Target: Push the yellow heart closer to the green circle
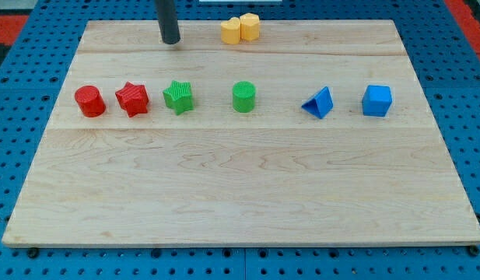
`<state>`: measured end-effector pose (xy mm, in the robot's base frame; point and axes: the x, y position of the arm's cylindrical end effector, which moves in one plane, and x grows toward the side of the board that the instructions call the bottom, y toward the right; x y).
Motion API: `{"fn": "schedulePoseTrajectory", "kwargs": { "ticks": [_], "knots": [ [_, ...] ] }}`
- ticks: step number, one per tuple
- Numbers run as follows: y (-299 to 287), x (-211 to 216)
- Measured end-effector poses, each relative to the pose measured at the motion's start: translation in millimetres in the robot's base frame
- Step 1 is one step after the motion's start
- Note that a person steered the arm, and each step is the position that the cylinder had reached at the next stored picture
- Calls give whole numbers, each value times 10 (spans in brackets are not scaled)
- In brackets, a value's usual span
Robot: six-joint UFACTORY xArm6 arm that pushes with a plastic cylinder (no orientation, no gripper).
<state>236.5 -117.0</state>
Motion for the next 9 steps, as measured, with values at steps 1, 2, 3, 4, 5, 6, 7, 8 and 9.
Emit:
{"fn": "schedulePoseTrajectory", "kwargs": {
  "ticks": [1,2,3,4,5,6,7,8,9],
  "knots": [
    [306,-212],
    [836,-398],
    [942,-375],
    [1123,-221],
    [1123,-48],
    [1206,25],
    [1206,239],
    [1223,437],
    [1279,557]
  ]
}}
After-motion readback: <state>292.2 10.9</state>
